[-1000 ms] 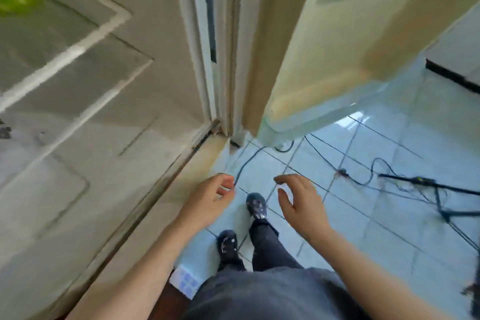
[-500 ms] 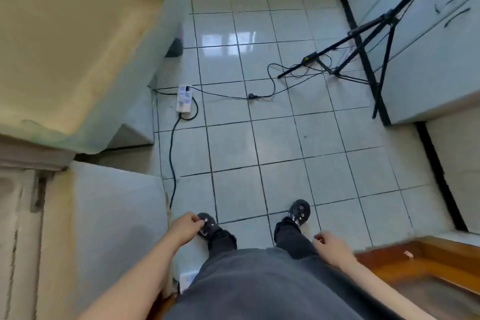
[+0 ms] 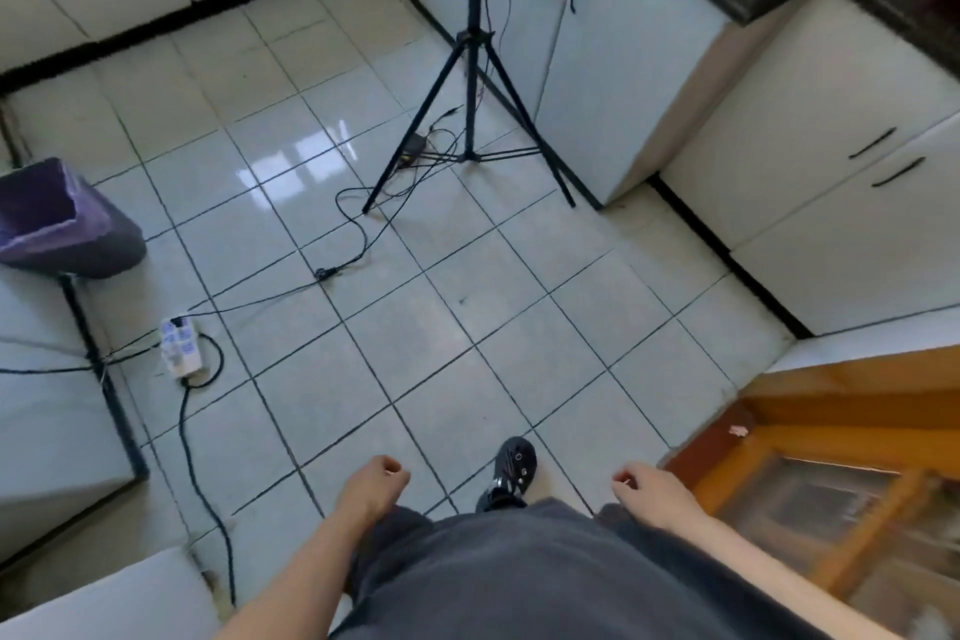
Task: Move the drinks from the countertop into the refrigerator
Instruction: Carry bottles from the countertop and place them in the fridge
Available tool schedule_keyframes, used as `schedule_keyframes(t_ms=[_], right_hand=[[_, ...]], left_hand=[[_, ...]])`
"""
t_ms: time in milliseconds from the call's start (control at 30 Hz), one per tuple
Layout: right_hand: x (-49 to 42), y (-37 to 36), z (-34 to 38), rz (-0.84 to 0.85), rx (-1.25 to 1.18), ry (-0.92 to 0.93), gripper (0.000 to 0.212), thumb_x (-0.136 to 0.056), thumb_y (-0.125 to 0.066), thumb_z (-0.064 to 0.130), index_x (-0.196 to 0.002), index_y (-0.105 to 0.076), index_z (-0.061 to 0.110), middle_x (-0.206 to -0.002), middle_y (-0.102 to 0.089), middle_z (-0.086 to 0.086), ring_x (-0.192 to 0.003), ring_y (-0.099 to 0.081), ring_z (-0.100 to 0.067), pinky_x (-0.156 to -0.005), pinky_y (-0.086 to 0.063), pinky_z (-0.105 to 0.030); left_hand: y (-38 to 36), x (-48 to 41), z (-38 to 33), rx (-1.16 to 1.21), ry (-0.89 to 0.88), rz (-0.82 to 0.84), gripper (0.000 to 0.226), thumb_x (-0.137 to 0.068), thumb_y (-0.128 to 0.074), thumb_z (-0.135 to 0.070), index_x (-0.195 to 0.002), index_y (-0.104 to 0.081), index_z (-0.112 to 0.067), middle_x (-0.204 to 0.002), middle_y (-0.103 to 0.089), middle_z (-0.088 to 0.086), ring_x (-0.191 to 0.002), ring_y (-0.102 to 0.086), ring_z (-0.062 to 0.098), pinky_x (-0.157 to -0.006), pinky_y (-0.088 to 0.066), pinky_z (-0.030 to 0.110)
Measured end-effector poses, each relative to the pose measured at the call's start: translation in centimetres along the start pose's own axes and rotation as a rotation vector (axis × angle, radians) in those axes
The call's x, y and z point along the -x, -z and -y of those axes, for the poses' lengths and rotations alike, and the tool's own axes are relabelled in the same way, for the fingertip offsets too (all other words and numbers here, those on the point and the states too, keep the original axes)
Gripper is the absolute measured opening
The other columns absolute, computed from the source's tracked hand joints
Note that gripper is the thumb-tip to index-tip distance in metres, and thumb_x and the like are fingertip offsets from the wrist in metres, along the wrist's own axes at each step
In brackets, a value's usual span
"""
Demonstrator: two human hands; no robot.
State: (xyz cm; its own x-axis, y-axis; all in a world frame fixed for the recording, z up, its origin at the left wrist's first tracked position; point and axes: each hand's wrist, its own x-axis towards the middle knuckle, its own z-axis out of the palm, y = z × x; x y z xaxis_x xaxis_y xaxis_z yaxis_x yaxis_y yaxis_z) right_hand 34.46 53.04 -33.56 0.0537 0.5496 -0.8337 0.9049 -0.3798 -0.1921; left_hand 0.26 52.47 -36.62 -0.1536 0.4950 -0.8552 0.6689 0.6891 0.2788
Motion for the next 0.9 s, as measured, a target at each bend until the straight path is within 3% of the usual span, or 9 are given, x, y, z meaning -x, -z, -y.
schedule_keyframes(t_ms=[133, 267, 400, 533, 667, 767, 900], right_hand=[[-0.7, 4.8, -5.7, -0.023, -0.127, -0.113, 0.024, -0.097, -0.045, 0.028, -0.116, -0.056, 0.02, -0.116, -0.062, 0.0, -0.102, -0.058, -0.015, -0.091, -0.049, -0.03], [-1.9, 7.6, -9.2, -0.059, -0.264, -0.18, 0.025, -0.096, -0.044, 0.027, -0.116, -0.057, 0.018, -0.118, -0.062, 0.0, -0.106, -0.056, -0.015, -0.091, -0.045, -0.024], [-3.5, 9.2, -11.7, -0.054, -0.379, -0.253, 0.025, -0.097, -0.042, 0.026, -0.115, -0.057, 0.018, -0.119, -0.06, 0.0, -0.106, -0.056, -0.016, -0.088, -0.044, -0.023], [-5.4, 11.5, -14.9, -0.003, -0.486, -0.286, 0.028, -0.098, -0.04, 0.028, -0.115, -0.06, 0.016, -0.124, -0.06, 0.0, -0.113, -0.055, -0.015, -0.084, -0.039, -0.021], [-6.5, 16.0, -19.1, -0.076, -0.664, -0.507, 0.019, -0.098, -0.044, 0.032, -0.105, -0.059, 0.021, -0.121, -0.061, 0.0, -0.108, -0.056, -0.013, -0.078, -0.039, -0.02], [-7.3, 19.5, -21.1, -0.137, -0.808, -0.682, 0.025, -0.098, -0.043, 0.033, -0.111, -0.059, 0.017, -0.123, -0.061, -0.003, -0.109, -0.058, -0.016, -0.082, -0.041, -0.021], [-9.3, 24.9, -22.6, -0.261, -0.975, -0.679, 0.029, -0.098, -0.044, 0.033, -0.117, -0.059, 0.017, -0.121, -0.061, -0.002, -0.108, -0.058, -0.019, -0.089, -0.043, -0.026]], left_hand=[[-2.7, 0.2, -10.7, -0.149, -0.157, 0.079, 0.031, -0.094, -0.049, -0.032, -0.119, -0.058, -0.017, -0.123, -0.062, 0.005, -0.114, -0.056, 0.02, -0.09, -0.039, 0.023], [-4.0, -1.1, -19.2, -0.298, -0.289, 0.122, 0.027, -0.092, -0.05, -0.035, -0.113, -0.06, -0.022, -0.116, -0.064, -0.001, -0.106, -0.058, 0.015, -0.082, -0.038, 0.021], [-3.4, -5.1, -25.7, -0.375, -0.262, 0.103, 0.021, -0.094, -0.05, -0.031, -0.105, -0.061, -0.017, -0.109, -0.064, 0.002, -0.107, -0.058, 0.02, -0.083, -0.039, 0.023], [-3.0, -10.4, -33.6, -0.539, -0.218, 0.113, 0.034, -0.096, -0.047, -0.031, -0.116, -0.059, -0.006, -0.119, -0.063, 0.012, -0.111, -0.057, 0.027, -0.086, -0.04, 0.027], [-3.7, -14.0, -45.4, -0.703, -0.294, 0.195, 0.042, -0.095, -0.047, -0.03, -0.114, -0.057, 0.006, -0.117, -0.062, 0.024, -0.112, -0.057, 0.035, -0.091, -0.044, 0.035], [-4.5, -14.6, -54.9, -0.818, -0.419, 0.21, 0.037, -0.096, -0.047, -0.033, -0.12, -0.057, -0.007, -0.122, -0.062, 0.014, -0.112, -0.057, 0.027, -0.09, -0.042, 0.028], [-6.3, -16.5, -67.2, -0.914, -0.552, 0.205, 0.035, -0.097, -0.049, -0.033, -0.124, -0.055, -0.012, -0.126, -0.06, 0.011, -0.115, -0.055, 0.026, -0.092, -0.041, 0.027]])
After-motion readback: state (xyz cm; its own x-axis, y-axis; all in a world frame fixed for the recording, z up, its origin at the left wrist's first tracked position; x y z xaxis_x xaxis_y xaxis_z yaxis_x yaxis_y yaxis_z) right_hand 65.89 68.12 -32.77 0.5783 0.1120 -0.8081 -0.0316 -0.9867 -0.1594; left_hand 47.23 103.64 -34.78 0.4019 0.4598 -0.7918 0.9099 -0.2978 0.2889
